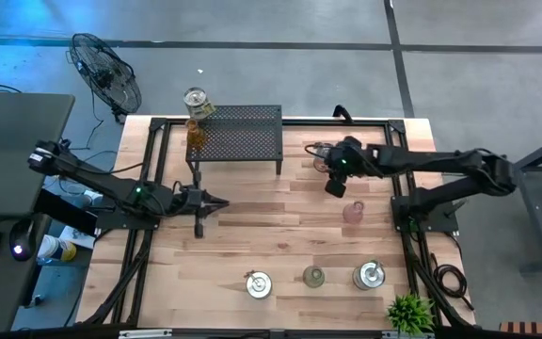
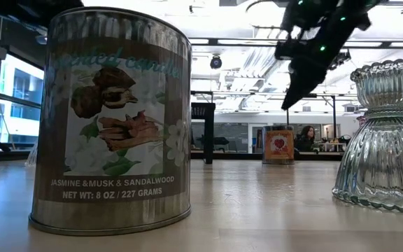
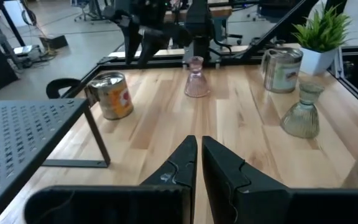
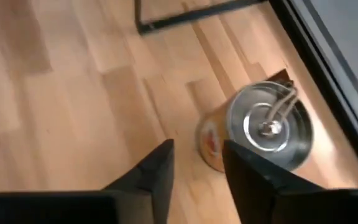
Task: Pick & Place candle stick holders
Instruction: Put the orange scented candle on the shelf
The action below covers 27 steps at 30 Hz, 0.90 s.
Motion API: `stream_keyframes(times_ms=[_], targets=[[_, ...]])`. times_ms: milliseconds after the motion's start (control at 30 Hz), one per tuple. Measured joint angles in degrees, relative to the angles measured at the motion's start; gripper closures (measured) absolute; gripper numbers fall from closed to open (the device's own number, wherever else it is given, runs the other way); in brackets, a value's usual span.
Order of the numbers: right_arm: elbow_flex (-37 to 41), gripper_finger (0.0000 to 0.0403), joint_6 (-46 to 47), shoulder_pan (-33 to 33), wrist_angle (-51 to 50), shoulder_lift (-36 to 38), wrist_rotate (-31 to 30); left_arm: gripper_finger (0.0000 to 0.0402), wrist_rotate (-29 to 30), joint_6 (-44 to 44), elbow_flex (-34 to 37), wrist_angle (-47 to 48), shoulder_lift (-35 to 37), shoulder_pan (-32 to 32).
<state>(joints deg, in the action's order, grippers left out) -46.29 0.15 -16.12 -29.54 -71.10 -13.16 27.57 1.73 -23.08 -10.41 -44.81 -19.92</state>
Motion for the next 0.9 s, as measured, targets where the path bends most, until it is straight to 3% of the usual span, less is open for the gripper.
stream_keyframes(times_ms=[167, 467, 900], targets=[[-3.12, 0.0255, -6.60, -3.67, -1.44, -4.84, -0.25, 0.0381, 0.02, 0.04, 3.01, 0.45, 4.84, 0.00], [-5.15, 0.0278, -14.80, -6.42, -0.59, -12.40, 2.06, 0.0381, -0.63, 0.04, 4.19, 2.47, 10.30, 0.00], [-5.33, 0.0393, -18.84, -6.32, 1.98, -14.58, 1.17, 0.0381, -1.62, -1.48, 4.19, 3.01, 10.57, 0.00]])
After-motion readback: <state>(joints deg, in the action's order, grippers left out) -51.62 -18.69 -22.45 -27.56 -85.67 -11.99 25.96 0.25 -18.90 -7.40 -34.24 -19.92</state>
